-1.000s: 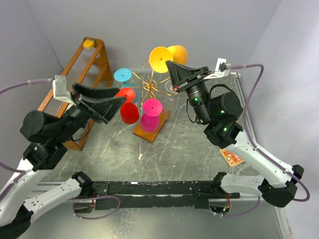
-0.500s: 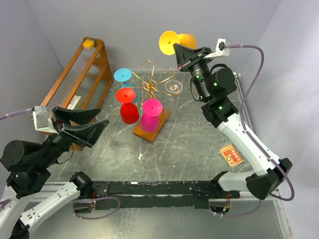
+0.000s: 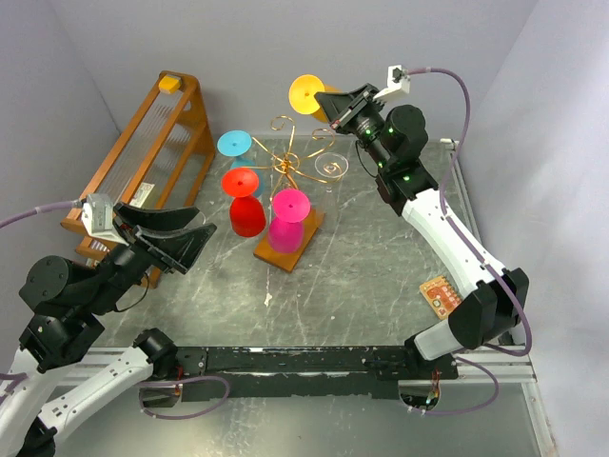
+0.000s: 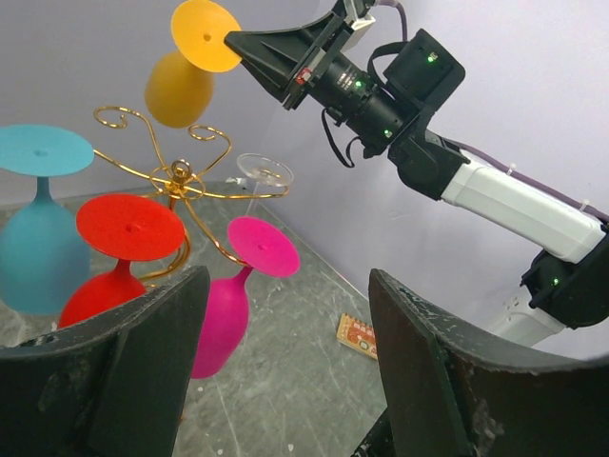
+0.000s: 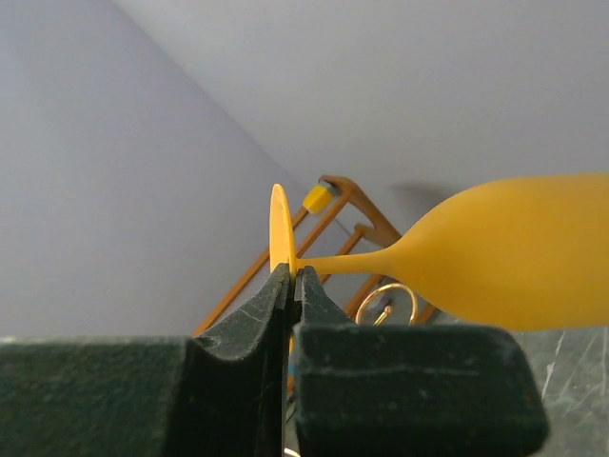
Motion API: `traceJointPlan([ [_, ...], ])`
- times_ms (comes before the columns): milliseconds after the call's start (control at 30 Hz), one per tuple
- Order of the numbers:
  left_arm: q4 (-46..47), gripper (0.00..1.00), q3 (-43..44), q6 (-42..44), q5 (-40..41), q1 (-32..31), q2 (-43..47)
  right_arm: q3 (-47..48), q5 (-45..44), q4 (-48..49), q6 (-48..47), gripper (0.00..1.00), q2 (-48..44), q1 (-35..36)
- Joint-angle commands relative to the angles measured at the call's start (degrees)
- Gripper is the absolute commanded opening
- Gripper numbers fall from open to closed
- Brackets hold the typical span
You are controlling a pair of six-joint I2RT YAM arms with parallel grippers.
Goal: Place the wine glass upside down on the wine glass rack
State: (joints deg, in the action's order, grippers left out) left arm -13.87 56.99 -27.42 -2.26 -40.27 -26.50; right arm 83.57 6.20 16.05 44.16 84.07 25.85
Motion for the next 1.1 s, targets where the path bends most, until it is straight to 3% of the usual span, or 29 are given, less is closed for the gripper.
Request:
traceJointPlan([
  [0, -0.66, 0.78, -0.10, -1.32, 1.27, 0.05, -0.43, 0.26, 6.31, 0.85, 5.54, 0.00, 1.48, -1.26],
  [400, -1.41, 0.78, -0.43, -2.59, 2.46, 0.07, -0.57, 2.70, 11.36, -10.97, 8.48, 0.00, 3.34, -1.43],
  [1067, -3.76, 0.77, 0.37, -3.59, 3.73, 0.05, -0.35, -0.08, 12.50, -14.38, 11.17, 0.00, -0.01, -1.48],
])
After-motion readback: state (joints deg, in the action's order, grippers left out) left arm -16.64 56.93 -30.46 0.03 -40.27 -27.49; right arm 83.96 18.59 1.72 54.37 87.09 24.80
